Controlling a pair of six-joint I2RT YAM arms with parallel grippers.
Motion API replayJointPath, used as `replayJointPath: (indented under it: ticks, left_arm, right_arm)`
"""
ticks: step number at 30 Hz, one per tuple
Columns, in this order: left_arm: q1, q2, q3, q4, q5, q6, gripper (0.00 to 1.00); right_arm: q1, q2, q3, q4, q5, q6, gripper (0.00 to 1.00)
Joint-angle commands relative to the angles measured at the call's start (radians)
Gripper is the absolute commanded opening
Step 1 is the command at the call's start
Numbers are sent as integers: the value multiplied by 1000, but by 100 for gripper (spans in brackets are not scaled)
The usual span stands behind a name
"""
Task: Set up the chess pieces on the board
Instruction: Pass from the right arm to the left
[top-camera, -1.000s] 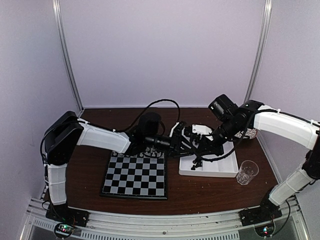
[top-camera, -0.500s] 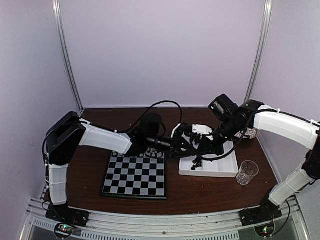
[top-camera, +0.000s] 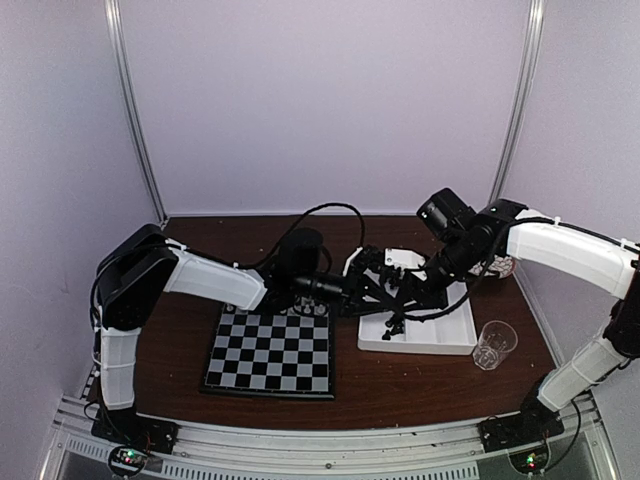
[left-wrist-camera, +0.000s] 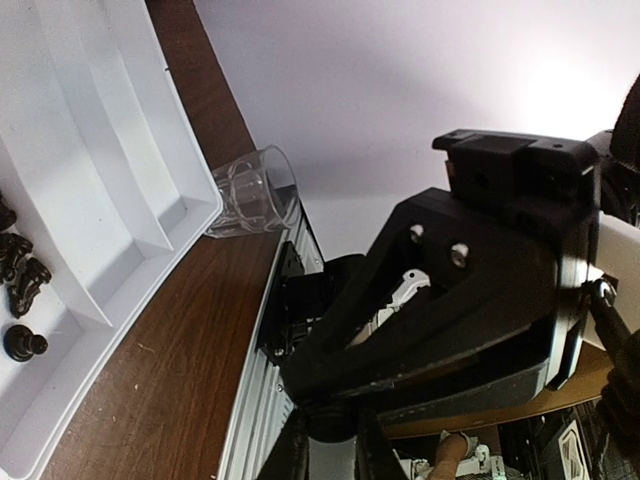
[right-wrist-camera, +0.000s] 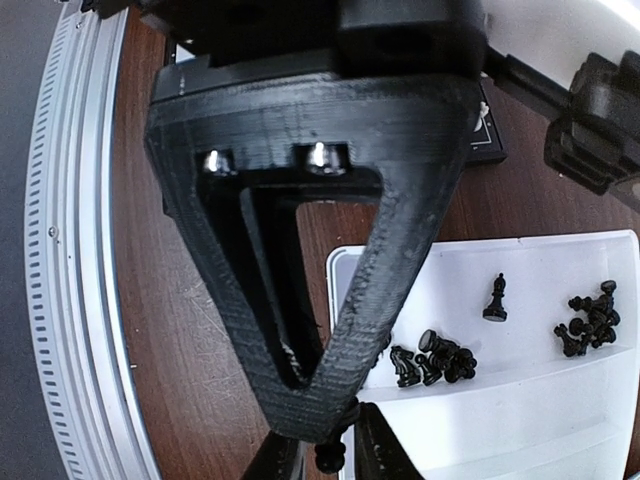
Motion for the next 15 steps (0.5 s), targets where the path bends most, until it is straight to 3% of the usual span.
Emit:
replayJointPath:
  ticks: [1,8,15]
  left_arm:
    - [2,-4,-12,113,-12,-16,5]
    - [33,-26,-29,134,-51,-20,4]
    - [33,-37,-34,193,-80,-27,4]
  right_arm:
    - [-17,-32,44,-2,-11,14,23]
    - [-240,-128,37,-14,-320,112,34]
    - [-415,-43,-85,198,-696,448,34]
